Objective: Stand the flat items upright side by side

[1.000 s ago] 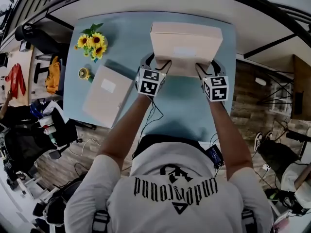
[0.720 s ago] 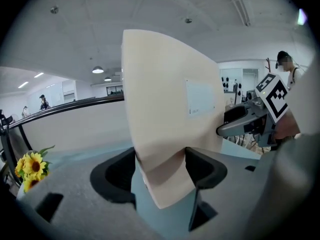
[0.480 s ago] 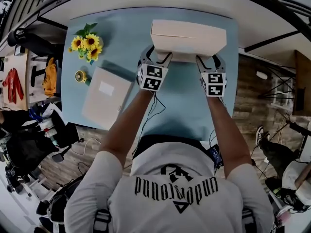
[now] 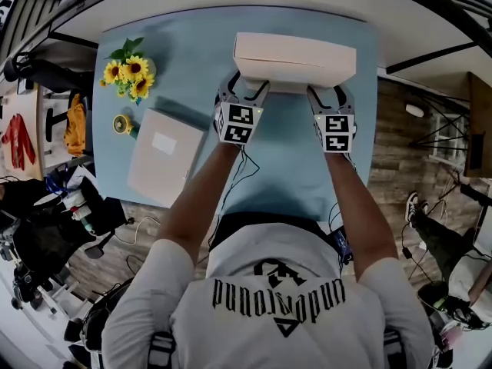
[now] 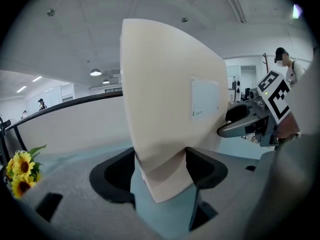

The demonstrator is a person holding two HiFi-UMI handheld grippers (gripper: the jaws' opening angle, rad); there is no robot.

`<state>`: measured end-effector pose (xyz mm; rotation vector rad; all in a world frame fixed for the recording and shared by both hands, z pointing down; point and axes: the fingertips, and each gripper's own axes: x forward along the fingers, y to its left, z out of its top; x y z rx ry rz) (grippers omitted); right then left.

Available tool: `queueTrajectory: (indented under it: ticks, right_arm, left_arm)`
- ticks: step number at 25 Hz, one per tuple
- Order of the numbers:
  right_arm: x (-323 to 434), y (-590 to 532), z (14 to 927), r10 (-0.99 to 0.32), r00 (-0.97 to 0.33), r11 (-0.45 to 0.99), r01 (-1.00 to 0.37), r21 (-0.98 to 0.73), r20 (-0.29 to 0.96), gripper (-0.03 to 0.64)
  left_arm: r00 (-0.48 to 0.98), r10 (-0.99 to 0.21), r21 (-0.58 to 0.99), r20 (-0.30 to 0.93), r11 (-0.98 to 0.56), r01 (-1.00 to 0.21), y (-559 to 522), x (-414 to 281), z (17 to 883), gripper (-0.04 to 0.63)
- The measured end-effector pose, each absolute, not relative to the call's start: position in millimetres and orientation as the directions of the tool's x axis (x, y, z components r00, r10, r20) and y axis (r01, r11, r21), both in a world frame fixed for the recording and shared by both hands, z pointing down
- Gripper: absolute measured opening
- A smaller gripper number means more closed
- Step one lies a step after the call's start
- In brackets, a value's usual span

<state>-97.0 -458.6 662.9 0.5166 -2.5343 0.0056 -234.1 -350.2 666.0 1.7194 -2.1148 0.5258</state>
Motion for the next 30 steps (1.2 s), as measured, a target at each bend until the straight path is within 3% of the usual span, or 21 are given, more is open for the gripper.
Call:
queueTrajectory:
  ticks: [12,30]
  right_arm:
    - [-91,-461,664,-0.35,-0.784,0.925,-0.374,0.06,0.513,0.369]
    - [-46,-423,619,-0.329,-0.821,0.937,-0.346,0.051,0.466,0.373]
  left_arm:
    - [-0.185,-0.865,-0.048,0.467,0.184,-0.982,-350,-230,661,0.357]
    - [-0.249,-0.877,-0.058,0.412,0.248,-0.967,-303,-199,611,0.365]
